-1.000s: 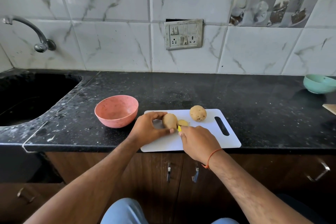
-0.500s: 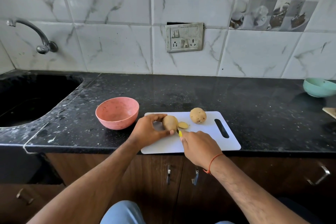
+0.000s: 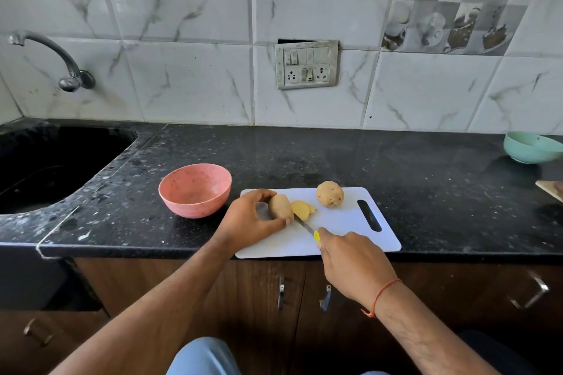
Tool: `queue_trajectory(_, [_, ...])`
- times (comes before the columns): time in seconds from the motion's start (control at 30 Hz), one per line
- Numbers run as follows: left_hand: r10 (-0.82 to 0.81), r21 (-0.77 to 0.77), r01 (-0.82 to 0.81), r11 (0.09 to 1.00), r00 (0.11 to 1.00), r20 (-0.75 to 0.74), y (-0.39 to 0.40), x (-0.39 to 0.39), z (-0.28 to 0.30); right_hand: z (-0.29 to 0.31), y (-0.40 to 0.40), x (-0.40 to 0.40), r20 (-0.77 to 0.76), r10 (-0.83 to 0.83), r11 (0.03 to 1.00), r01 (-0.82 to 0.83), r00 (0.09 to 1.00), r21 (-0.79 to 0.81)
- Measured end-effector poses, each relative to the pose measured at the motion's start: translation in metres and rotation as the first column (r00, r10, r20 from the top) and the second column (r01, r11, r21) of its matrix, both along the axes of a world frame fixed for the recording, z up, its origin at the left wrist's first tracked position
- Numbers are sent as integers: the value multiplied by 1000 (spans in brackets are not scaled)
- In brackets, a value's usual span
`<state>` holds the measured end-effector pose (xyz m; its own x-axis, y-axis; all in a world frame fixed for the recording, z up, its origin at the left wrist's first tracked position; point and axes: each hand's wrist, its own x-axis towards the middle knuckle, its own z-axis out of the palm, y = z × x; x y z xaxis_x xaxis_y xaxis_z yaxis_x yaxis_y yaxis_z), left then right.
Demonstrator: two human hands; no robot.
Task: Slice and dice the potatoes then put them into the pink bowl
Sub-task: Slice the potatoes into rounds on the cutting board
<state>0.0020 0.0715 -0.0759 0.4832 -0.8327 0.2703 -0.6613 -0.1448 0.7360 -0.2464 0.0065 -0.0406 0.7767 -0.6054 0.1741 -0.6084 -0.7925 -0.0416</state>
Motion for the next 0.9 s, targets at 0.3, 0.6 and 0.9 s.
queue_trajectory(0.3, [-81,107,66,992,987,142,-3,-2,9,1,2,-4,86,-49,997,43,995,71])
queue_trajectory(0.6, [-118,257,86,963,987,111,-23,0,38,3,1,-6,105,-64,992,52,992,114])
queue_trajectory(0.9, [-119,278,93,956,990,75,-3,15,35,9,10,3,134,-40,991,22,990,132])
